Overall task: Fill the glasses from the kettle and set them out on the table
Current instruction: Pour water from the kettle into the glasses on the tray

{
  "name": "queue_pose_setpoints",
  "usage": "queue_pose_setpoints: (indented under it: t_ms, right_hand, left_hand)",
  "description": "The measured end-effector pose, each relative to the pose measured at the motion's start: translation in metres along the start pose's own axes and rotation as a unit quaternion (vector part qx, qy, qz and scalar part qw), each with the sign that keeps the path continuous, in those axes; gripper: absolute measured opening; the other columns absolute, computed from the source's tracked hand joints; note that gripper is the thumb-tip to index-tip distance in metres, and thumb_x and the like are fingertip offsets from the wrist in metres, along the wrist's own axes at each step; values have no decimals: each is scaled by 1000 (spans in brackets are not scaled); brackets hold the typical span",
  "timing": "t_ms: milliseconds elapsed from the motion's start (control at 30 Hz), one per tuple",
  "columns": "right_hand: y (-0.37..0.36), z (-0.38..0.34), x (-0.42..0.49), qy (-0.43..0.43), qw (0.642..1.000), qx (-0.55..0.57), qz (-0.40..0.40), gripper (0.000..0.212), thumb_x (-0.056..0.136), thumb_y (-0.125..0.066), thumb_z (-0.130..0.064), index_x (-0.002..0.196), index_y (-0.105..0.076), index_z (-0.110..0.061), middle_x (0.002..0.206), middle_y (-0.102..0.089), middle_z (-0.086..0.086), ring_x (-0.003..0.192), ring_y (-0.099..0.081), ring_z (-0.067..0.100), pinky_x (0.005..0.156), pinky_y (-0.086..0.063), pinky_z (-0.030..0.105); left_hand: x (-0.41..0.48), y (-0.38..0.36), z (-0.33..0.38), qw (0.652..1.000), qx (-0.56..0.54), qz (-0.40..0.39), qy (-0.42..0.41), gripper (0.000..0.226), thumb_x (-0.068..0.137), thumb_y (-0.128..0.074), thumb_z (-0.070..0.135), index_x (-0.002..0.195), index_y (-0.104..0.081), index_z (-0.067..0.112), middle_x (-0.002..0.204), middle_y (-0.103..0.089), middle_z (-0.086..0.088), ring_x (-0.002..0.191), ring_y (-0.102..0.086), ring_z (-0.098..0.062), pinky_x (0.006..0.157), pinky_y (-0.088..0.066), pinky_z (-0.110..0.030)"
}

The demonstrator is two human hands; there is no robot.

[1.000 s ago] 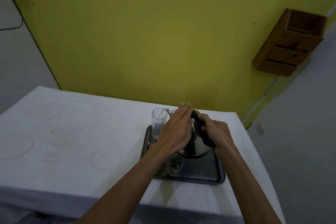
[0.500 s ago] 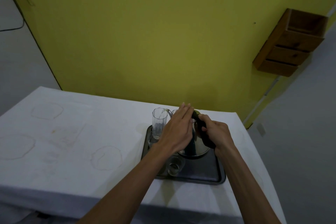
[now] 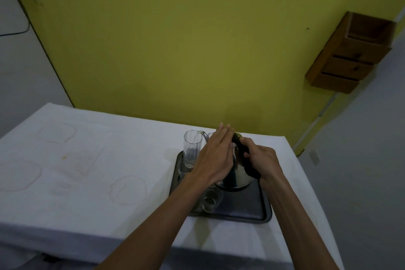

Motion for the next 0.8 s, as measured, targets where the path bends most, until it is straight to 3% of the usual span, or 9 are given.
queue_pose_setpoints:
  t_ms: [500,667,800]
  right_hand:
    - [-3,-1,2,-5,1000,-6,-11,42,74,-77,-49,53,-63,-16,49,-59,-5,52,-49,19,55,-35,32]
    - [-4,-2,2,-2,1000,-10,-6,42,75,-77,-48,53,-63,-15,50,-61,-3,56,-51,21,61,-37,35]
    - [-5,-2,1,-5,1000,-6,-8,42,76,-77,-48,54,-61,-16,50,-59,-2,54,-48,21,57,-34,32]
  left_hand:
    - [0,1,-1,1000,-3,-5,7,49,106,-26,21,153,-22,10,163,-16,0,151,-1,-10,118,-3,-21]
    - [1,2,-4,1000,-7,-6,9,49,106,-26,21,153,-23,10,163,-16,0,151,-1,-10,120,-5,-23]
    - [1,1,-5,1000,-9,-8,10,49,106,-27,22,153,-23,10,163,-16,0,151,-1,-10,122,-7,-26]
Point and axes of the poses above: each hand's wrist, its own x-axis towards the middle knuckle, its own y-axis out of the back of the hand, z = x × y, the point moved 4 cm from there along x, towards the middle knuckle
